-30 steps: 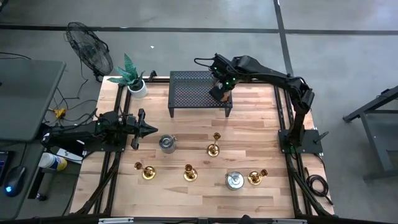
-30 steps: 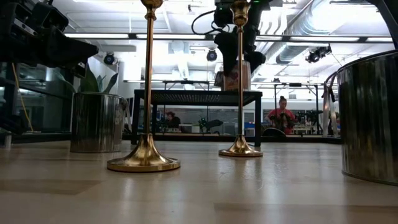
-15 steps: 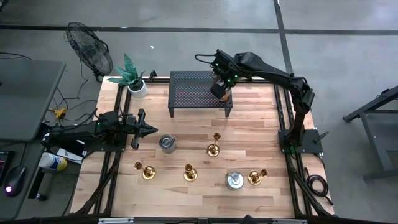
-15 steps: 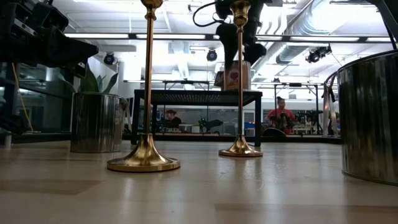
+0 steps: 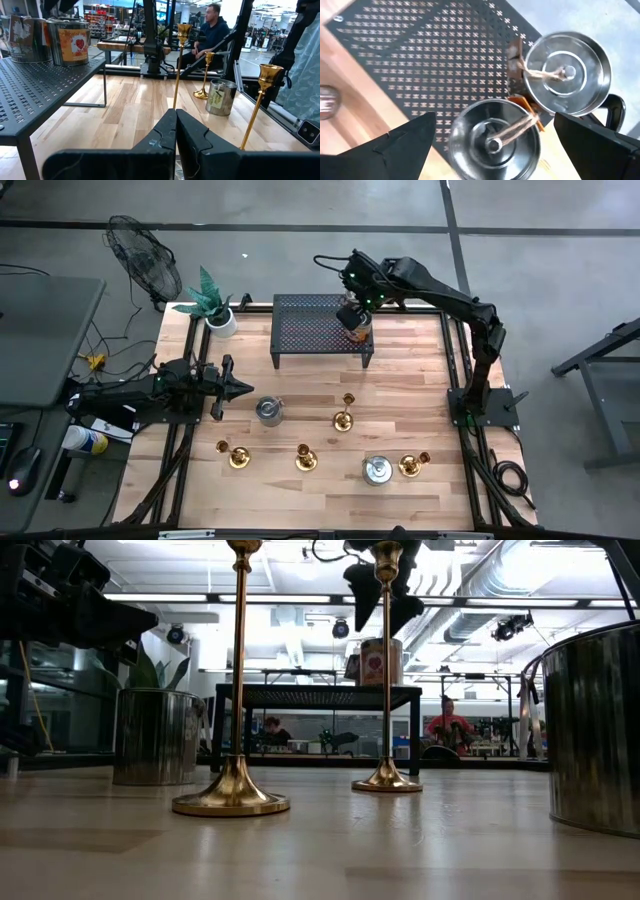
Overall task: Pick & Place candle stick holders
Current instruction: Put the gold candle holder on the shelf
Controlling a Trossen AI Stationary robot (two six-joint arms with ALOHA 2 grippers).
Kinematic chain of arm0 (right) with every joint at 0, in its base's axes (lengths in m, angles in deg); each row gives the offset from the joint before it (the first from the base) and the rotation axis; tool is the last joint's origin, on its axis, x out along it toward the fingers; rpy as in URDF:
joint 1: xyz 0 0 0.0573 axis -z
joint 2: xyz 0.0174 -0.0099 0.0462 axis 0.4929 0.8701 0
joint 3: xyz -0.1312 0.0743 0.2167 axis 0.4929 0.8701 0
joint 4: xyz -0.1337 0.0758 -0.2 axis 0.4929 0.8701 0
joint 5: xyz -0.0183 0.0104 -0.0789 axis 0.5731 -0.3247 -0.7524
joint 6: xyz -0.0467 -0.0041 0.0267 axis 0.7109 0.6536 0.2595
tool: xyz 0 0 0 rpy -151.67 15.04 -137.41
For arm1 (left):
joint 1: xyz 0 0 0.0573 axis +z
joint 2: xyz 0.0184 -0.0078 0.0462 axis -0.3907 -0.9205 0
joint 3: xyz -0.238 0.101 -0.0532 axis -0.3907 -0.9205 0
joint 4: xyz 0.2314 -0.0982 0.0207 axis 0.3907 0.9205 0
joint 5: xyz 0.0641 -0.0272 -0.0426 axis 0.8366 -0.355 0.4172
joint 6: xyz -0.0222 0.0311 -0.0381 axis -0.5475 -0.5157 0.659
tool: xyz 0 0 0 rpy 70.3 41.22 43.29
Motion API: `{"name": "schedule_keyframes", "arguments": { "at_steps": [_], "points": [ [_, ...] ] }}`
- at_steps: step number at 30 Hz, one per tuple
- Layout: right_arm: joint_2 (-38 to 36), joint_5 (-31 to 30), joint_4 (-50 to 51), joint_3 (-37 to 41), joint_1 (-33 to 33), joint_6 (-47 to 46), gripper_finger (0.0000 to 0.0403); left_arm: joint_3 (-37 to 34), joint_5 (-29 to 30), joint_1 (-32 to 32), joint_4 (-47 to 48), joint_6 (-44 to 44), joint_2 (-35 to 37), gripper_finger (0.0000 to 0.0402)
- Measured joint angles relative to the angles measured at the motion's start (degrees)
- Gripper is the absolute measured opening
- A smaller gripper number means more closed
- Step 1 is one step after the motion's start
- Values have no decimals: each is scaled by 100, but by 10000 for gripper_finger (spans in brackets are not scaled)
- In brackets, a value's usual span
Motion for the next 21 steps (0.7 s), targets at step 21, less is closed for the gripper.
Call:
{"name": "schedule_keyframes", "arguments": {
  "at_steps": [21],
  "points": [
    [-1810,-310,275,1195,-1058,88,397,0,2,0,-2,0,0,0]
  ]
}}
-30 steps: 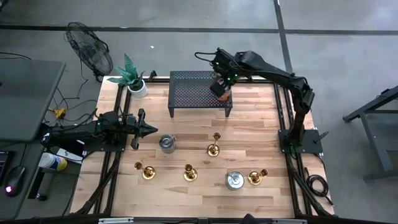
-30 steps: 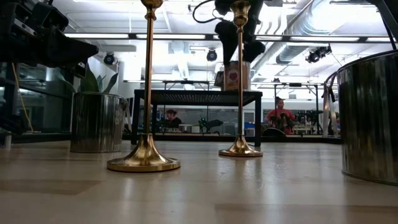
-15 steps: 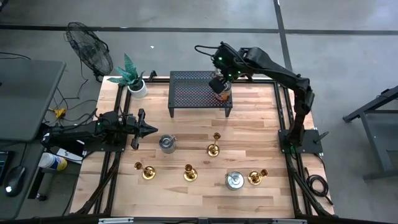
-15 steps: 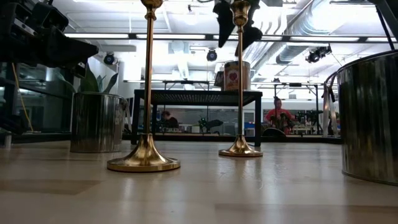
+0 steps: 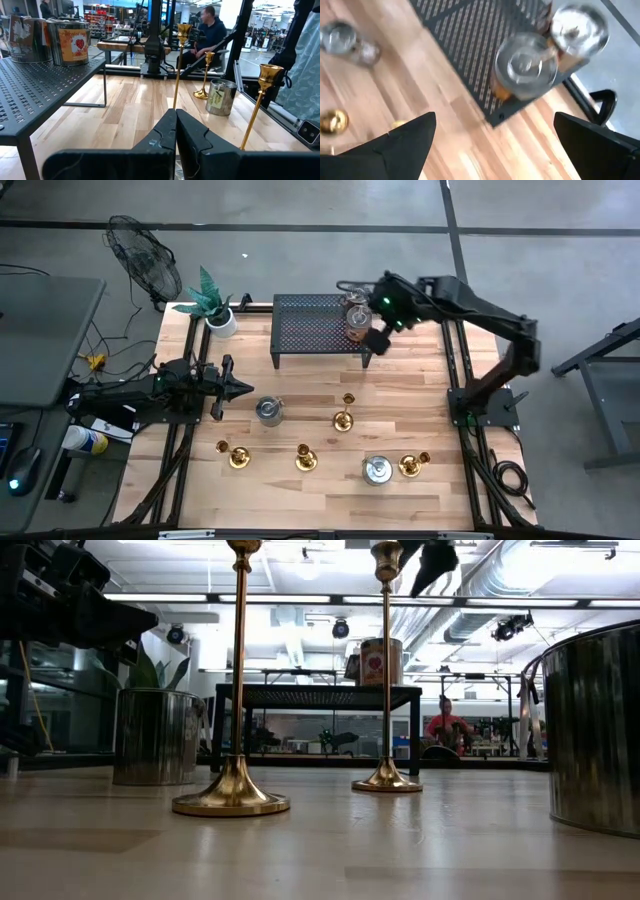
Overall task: Pick & Place candle stick holders
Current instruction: Put the gold candle holder on the shelf
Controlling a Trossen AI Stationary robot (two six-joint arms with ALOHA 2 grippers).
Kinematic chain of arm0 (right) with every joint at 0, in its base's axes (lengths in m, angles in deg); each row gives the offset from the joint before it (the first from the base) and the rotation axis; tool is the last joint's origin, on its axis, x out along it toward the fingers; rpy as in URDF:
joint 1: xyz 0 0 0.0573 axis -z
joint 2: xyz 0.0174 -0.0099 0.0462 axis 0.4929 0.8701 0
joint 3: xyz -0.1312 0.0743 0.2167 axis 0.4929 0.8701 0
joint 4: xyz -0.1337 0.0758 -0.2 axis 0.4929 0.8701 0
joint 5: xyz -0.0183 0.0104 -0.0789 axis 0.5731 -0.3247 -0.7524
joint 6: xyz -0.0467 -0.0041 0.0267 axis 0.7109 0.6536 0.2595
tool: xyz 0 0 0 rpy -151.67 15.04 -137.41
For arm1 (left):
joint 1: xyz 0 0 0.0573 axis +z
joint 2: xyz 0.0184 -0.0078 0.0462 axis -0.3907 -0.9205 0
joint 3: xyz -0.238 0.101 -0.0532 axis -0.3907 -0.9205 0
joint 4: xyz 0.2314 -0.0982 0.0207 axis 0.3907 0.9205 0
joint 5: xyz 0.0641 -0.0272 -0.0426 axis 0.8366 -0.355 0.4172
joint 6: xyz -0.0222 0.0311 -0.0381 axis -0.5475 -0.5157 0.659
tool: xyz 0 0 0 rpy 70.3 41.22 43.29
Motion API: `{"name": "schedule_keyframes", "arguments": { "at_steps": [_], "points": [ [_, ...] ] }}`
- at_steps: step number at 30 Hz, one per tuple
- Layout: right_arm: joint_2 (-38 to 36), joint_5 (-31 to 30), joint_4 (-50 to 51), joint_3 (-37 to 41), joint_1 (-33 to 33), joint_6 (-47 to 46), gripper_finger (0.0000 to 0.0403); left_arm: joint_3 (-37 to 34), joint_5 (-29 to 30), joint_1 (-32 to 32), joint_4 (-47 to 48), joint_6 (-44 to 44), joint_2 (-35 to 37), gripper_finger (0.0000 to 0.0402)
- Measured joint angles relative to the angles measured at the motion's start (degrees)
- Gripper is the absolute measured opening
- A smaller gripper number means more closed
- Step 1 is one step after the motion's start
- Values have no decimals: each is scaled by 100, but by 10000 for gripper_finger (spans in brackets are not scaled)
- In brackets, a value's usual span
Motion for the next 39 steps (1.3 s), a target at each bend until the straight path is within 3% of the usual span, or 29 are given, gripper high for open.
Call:
{"name": "schedule_keyframes", "arguments": {
  "at_steps": [7,12,21,32,39],
  "points": [
    [-1300,48,-666,1953,-468,148,397,0,0,0,0,0,2,0],
    [-2007,232,-699,2864,-873,170,397,0,0,0,1,0,1,0],
    [-3057,739,-525,3985,-1891,-197,397,0,0,0,1,0,0,0],
    [-3838,1940,-329,5110,-3729,-1071,397,0,0,0,0,0,1,0],
    [-4017,2034,-906,5887,-4905,-1144,397,0,0,0,1,0,0,0]
  ]
}}
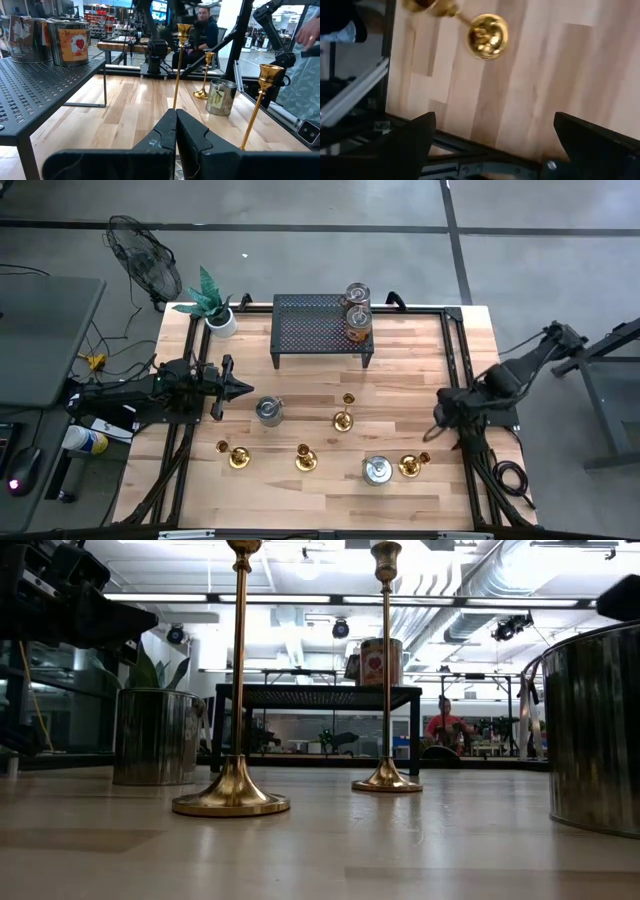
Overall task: Pick & Place candle stick holders
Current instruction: Put the gold candle holder on the shelf
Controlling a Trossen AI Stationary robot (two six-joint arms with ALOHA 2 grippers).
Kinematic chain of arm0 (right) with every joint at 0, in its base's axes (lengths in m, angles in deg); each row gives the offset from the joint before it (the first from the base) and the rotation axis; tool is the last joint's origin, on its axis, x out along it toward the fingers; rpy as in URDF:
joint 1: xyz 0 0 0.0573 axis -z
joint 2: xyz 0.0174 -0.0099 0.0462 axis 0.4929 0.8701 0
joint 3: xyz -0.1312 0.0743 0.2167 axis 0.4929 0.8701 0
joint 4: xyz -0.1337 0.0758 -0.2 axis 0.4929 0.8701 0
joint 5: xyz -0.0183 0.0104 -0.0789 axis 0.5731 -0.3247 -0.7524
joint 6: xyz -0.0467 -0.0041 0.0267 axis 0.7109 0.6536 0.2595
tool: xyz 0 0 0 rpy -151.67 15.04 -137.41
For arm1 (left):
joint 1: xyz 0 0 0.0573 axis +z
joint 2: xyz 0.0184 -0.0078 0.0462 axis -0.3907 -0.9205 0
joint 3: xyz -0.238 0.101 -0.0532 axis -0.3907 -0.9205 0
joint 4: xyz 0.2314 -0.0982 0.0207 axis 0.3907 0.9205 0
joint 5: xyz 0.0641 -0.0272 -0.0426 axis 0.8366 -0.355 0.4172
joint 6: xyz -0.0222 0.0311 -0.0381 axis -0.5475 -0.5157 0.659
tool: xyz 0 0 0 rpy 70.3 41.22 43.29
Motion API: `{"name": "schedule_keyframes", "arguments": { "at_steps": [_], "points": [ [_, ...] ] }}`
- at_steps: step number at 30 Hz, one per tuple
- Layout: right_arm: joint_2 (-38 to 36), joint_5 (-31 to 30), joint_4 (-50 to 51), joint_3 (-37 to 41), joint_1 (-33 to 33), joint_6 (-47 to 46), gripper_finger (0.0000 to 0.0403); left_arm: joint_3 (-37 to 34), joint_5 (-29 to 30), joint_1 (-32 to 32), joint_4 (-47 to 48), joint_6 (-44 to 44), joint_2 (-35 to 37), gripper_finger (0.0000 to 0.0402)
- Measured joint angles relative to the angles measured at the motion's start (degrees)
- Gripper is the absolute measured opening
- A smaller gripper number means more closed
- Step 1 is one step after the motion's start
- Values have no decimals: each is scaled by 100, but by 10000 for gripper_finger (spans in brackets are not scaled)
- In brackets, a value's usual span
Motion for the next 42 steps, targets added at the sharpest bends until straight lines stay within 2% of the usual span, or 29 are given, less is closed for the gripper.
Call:
{"name": "schedule_keyframes", "arguments": {
  "at_steps": [8,19,27,32,42],
  "points": [
    [7,-264,-2056,1097,-871,2,397,0,0,0,0,0,0,0],
    [11,-1005,-3985,2117,-1077,316,397,0,0,0,-1,0,0,0],
    [11,-1560,-4771,2136,-1077,653,397,0,0,0,1,0,2,0],
    [11,-1826,-4865,2136,-1077,863,392,0,0,0,1,0,0,0],
    [11,-1809,-5198,2136,-1099,907,342,0,0,0,0,0,0,0]
  ]
}}
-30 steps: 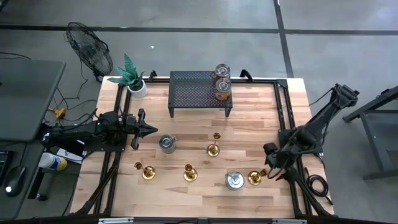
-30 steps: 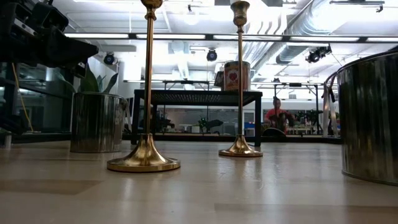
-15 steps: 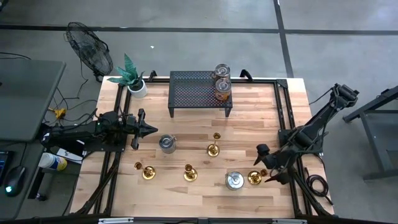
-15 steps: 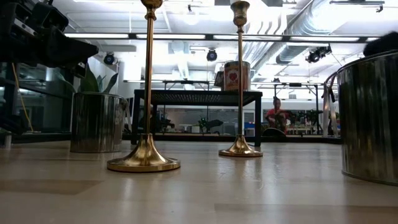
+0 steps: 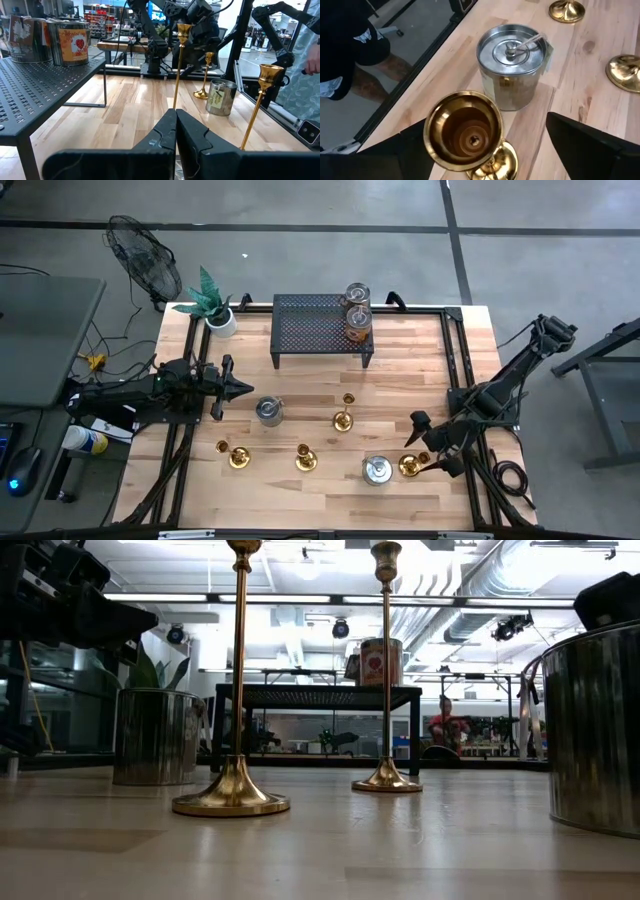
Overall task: Pick & Place candle stick holders
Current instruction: Put the gold candle holder on the shelf
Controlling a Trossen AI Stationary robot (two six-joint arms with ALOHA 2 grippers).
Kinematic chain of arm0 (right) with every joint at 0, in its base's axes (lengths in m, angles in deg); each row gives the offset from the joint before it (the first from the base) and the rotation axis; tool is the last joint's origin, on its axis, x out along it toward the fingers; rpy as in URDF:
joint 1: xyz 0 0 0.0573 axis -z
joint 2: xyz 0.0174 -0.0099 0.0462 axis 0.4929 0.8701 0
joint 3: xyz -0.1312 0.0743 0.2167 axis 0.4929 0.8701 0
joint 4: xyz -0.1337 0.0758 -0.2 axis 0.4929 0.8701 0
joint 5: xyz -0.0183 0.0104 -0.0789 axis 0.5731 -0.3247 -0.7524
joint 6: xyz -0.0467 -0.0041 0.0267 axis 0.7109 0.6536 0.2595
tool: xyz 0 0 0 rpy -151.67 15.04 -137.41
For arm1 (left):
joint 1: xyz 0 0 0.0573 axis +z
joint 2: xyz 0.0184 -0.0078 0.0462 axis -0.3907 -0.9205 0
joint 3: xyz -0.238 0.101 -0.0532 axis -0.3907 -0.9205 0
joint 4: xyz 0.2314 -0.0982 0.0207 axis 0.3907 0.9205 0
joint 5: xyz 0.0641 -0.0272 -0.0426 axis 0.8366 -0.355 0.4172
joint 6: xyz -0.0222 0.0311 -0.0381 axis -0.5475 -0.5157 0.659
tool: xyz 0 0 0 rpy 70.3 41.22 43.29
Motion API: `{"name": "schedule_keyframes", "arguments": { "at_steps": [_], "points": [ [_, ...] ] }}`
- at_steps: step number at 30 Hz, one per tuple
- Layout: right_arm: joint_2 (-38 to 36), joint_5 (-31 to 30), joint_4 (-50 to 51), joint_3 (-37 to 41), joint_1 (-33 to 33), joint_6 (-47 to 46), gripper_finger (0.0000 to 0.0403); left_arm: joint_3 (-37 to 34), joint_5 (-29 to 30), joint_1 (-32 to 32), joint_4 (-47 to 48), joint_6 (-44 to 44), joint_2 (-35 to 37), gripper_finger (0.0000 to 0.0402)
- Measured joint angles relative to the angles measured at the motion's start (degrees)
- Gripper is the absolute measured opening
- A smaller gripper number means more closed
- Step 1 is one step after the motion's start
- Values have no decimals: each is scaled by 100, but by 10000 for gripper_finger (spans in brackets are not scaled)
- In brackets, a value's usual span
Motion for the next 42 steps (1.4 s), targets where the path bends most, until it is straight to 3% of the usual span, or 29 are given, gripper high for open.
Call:
{"name": "schedule_keyframes", "arguments": {
  "at_steps": [14,42],
  "points": [
    [0,-28,-22,0,-236,-7,285,0,-1,0,0,0,0,0],
    [0,104,-139,-7,-241,9,95,0,0,0,1,0,2,0]
  ]
}}
